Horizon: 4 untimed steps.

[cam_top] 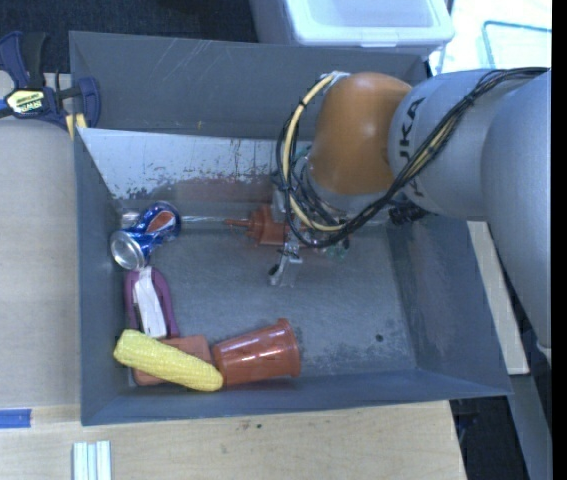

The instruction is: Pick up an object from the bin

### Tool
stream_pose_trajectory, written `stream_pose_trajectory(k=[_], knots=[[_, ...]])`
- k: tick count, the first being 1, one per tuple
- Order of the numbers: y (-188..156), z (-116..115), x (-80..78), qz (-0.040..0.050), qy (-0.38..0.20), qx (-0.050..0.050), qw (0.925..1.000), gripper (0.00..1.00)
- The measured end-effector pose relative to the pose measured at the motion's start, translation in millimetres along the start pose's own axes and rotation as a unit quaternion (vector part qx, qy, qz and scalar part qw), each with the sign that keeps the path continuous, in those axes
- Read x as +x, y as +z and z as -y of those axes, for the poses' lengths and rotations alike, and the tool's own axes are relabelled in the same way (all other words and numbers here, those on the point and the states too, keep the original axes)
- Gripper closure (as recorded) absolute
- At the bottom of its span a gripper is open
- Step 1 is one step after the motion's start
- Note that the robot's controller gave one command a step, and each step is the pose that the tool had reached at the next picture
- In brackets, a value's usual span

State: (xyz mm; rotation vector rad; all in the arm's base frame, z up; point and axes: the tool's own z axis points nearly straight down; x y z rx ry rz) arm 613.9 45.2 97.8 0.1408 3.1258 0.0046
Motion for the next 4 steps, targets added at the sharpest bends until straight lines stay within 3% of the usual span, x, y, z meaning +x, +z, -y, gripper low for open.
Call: stream_pose_trajectory(k=[1, 2, 3, 4], knots=[[-66.8, 13.3, -15.1, 0.0054, 0.023, 0.0, 0.9997, 0.0], [-2.4, 6.2, -7.0, 0.0085, -0.013, -0.002, 0.9999, 0.0], [26.6, 6.3, -12.2, 0.0085, 0.096, -0.002, 0.9953, 0.0], [27.1, 1.5, -12.0, 0.0092, 0.004, -0.002, 0.9999, 1.0]])
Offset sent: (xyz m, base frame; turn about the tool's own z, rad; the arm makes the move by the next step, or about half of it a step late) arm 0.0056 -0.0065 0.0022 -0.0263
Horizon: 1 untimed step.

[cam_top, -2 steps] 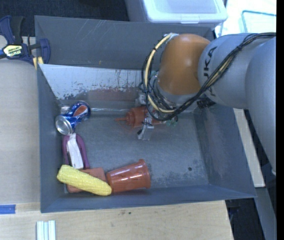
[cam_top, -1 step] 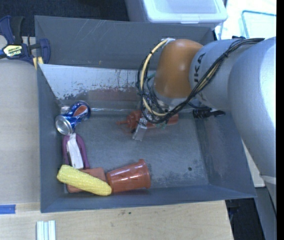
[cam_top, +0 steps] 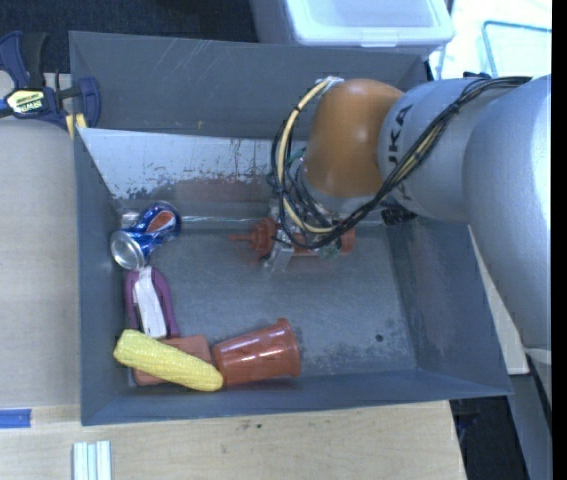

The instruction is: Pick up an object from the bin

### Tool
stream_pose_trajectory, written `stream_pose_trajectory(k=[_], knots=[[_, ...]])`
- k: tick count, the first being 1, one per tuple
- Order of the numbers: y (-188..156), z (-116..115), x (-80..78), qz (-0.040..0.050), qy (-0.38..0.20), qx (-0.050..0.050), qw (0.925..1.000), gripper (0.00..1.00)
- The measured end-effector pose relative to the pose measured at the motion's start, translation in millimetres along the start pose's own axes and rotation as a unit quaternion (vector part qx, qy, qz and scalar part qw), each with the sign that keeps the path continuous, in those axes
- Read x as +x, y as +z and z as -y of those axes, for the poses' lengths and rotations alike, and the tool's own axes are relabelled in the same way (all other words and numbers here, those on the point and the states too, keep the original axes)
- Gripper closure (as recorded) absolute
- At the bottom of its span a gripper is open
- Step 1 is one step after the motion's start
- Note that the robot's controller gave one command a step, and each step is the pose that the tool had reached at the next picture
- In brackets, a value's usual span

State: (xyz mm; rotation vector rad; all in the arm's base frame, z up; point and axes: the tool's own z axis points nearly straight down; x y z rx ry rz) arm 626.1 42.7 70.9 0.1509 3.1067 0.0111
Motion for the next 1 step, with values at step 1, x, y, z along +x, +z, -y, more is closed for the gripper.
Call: stream_pose_trajectory(k=[1], knots=[[0.0, 0.0, 0.0, -0.0001, 0.0, 0.0, 1.0, 1.0]])
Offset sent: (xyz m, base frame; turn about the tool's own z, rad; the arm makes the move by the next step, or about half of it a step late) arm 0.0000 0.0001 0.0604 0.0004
